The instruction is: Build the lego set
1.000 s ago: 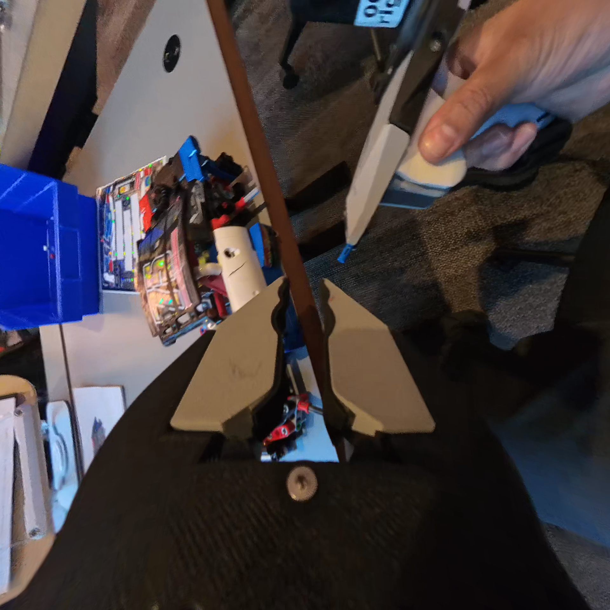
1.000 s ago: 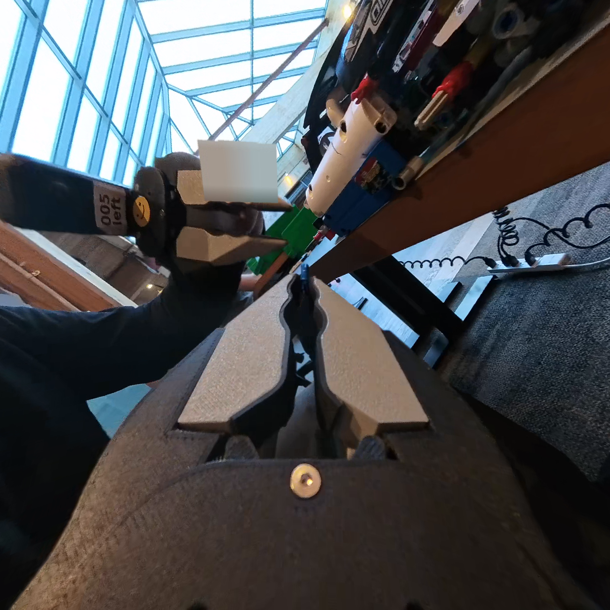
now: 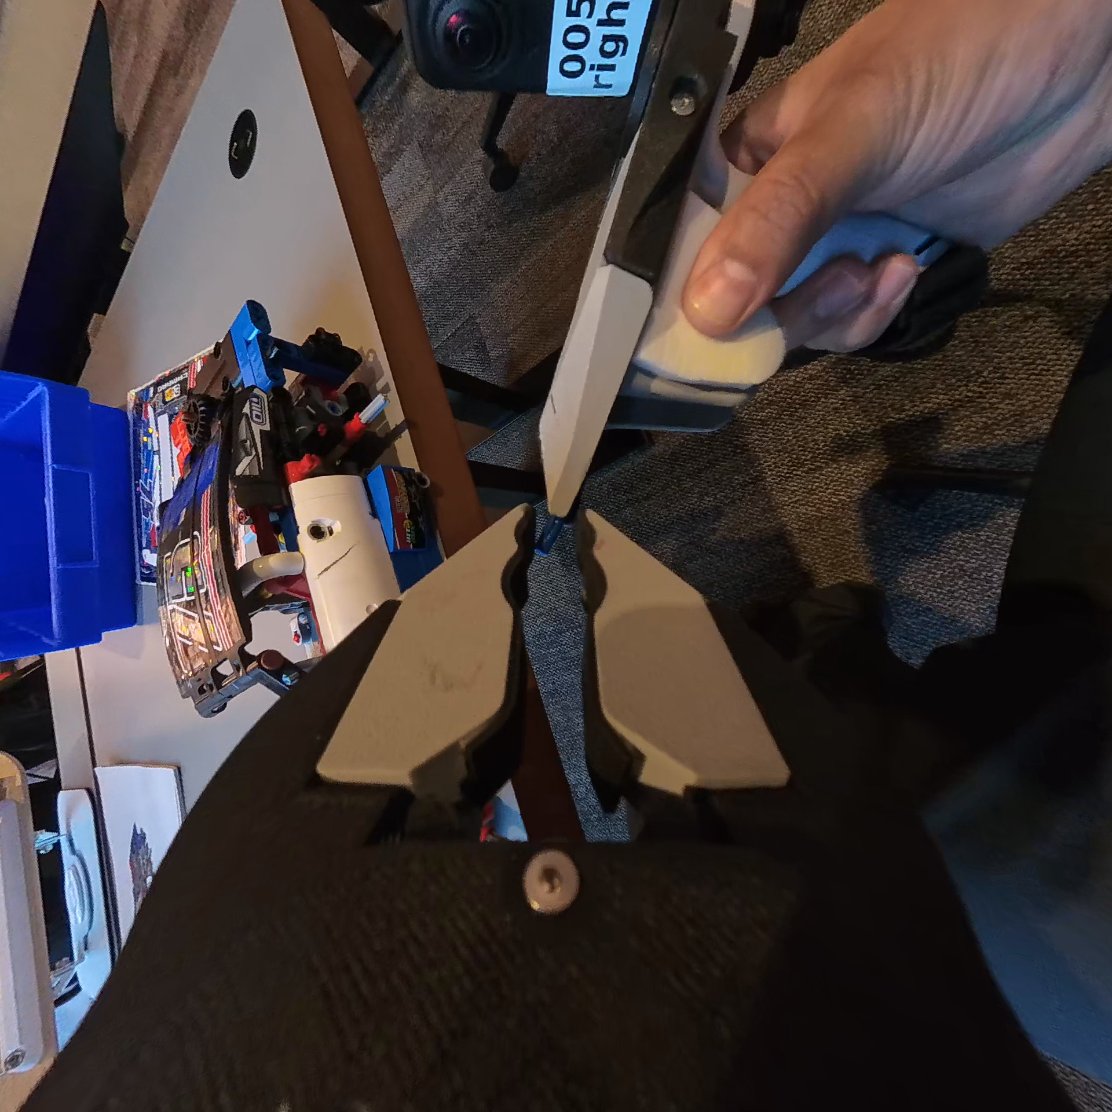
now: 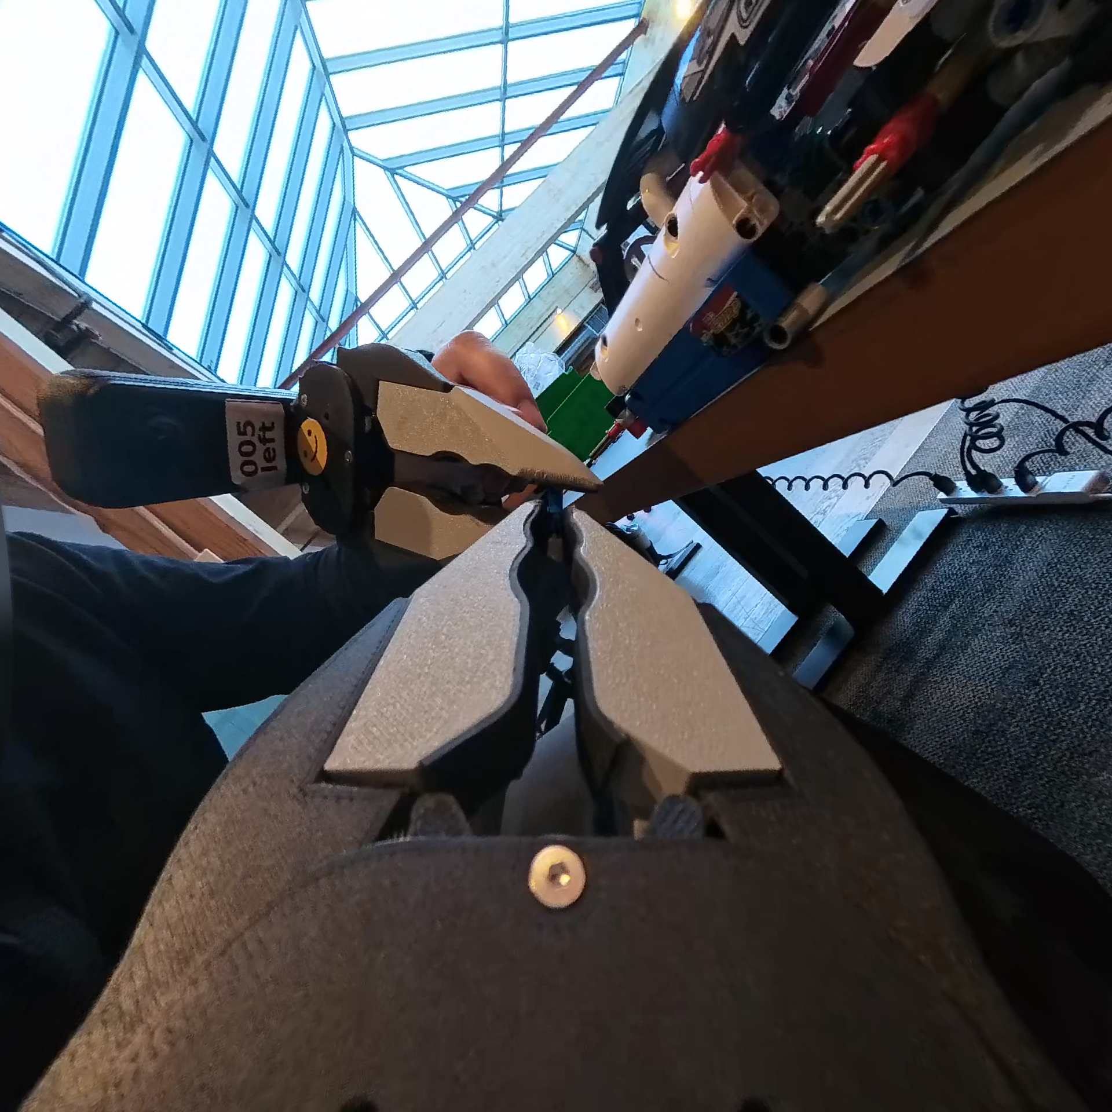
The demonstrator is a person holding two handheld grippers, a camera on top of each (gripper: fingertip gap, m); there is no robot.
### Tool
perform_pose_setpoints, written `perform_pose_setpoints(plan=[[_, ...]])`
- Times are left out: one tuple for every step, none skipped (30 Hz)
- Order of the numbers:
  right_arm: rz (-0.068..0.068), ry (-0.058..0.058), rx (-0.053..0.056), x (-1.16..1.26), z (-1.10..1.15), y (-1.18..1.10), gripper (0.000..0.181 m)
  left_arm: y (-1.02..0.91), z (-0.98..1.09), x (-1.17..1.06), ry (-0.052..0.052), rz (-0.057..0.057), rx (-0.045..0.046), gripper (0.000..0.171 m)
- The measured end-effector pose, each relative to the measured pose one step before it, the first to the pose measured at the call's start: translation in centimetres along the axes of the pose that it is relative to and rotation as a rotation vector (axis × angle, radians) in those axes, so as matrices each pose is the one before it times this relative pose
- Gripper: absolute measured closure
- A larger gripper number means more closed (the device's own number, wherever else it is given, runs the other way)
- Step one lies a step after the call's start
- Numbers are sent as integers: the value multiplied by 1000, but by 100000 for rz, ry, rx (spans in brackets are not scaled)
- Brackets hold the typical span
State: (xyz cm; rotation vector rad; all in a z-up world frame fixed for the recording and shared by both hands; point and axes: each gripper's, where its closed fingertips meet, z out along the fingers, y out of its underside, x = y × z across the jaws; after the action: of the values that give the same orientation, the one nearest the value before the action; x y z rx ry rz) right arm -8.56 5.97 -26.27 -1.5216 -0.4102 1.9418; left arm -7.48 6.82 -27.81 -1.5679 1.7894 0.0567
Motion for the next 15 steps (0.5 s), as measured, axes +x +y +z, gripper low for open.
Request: perform_pose_setpoints(plan=[[-291,-382,247,-60,-16,-50,179,-59,-45,-18,18,176,251,162],[-211,-557,479,-99,-7,-92,179,-90,-51,-23,-41,293,404,163],[-102,-815,639,-129,-11,-105,179,-112,-76,77,539,414,576,167],[-30,-589,206,-86,-10,-51,179,-65,-41,4,-69,214,229,167],[-54,-201,-266,-26,-10,10,179,-3,-12,13,23,422,-151,167],[-33,130,-261,19,-10,10,179,9,17,7,-190,200,-246,167],[-64,267,-202,33,-7,9,179,28,43,7,-100,-23,-400,167],[-74,51,125,17,-13,-17,179,-15,25,-24,-120,70,-32,167],[42,-305,408,-31,-28,-54,179,-56,-5,-28,-109,62,229,167],[128,-525,521,-53,-26,-58,179,-64,-20,-45,-187,0,225,168],[47,-542,410,-65,-28,-55,178,-69,-10,-33,-106,-140,219,168],[31,-570,142,-66,-24,-25,178,-57,-24,7,93,-185,239,168],[-143,-622,-10,-93,-44,-20,179,-93,-35,3,166,-235,461,168],[-674,-363,52,-83,-23,-42,179,-84,-49,-15,57,-268,427,168],[-989,64,2,-61,4,-30,179,-55,-42,-26,-12,-77,35,168]])
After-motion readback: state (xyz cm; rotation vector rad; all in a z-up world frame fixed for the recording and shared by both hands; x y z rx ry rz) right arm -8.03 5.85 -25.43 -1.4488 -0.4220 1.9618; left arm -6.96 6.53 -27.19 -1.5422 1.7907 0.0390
